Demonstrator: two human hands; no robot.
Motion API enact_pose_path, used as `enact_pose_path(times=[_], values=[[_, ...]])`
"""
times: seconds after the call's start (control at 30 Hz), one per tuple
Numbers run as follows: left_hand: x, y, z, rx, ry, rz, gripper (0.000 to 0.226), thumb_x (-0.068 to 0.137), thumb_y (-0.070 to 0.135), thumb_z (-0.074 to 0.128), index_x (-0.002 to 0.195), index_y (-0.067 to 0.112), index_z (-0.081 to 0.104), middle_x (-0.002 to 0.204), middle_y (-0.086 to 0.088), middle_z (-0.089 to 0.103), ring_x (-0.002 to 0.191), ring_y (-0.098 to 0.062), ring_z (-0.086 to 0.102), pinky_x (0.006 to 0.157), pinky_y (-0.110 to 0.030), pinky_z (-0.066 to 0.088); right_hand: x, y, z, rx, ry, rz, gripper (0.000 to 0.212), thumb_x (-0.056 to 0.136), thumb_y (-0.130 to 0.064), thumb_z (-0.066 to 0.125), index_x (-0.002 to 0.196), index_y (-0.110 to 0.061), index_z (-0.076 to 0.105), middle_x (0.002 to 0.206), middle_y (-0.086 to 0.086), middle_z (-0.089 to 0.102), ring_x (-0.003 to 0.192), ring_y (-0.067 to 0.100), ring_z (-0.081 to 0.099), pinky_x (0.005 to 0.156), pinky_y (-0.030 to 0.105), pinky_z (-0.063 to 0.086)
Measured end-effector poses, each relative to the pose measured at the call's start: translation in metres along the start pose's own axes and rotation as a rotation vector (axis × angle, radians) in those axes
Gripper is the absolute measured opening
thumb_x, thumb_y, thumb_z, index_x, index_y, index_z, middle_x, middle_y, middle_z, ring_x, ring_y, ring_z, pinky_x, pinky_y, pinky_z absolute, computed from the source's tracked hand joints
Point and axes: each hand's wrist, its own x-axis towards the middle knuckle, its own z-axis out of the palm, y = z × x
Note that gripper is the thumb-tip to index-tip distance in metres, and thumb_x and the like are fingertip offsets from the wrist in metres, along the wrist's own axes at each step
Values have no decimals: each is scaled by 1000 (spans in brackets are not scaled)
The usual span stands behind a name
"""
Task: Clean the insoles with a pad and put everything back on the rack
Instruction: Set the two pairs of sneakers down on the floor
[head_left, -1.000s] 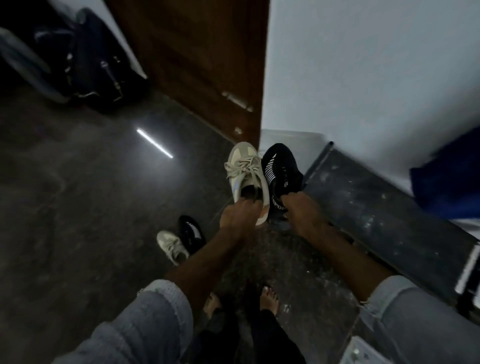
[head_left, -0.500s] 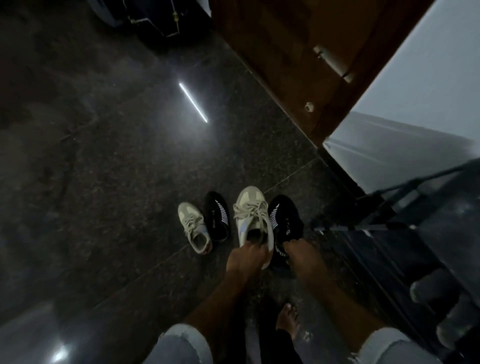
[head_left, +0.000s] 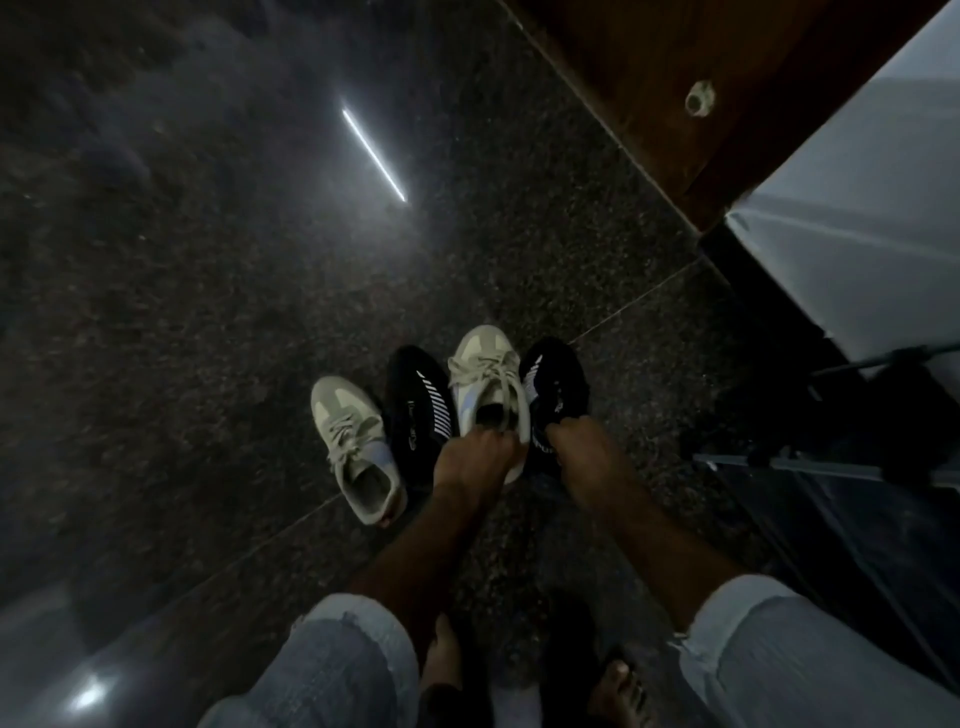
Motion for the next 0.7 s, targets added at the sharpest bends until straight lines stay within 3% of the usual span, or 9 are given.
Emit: enact_pose_path(times=[0.13, 0.37, 0.57, 0.7], values=[[30, -13, 13, 61, 37, -44, 33, 98, 16, 43, 130, 16, 52, 128, -8, 58, 120, -28, 54, 85, -39, 47, 33, 1, 14, -26, 39, -3, 25, 95, -17, 52, 117, -7, 54, 121, 16, 57, 111, 33, 54, 90, 39, 42], [9, -11, 22, 76, -3, -39, 29, 97, 16, 49, 126, 14, 50, 126, -7, 58, 117, -28, 55, 84, -37, 46, 9, -7, 29, 31, 65, 33, 27, 99, -11, 39, 122, -8, 53, 124, 14, 57, 115, 30, 55, 91, 36, 41], [-16, 4, -12, 157, 27, 12, 30, 98, 22, 45, 126, 15, 48, 125, -6, 57, 116, -28, 53, 86, -39, 45, -42, -3, 13, 212, 156, 18, 22, 95, -8, 44, 109, -4, 60, 110, 19, 61, 105, 35, 58, 88, 39, 41], [-37, 29, -53, 160, 118, 35, 28, 100, 24, 36, 124, 16, 47, 122, -6, 59, 114, -27, 55, 86, -40, 44, -82, -1, -30, 239, 162, 65, 23, 96, -10, 44, 114, -10, 59, 114, 12, 60, 106, 29, 57, 90, 35, 43]])
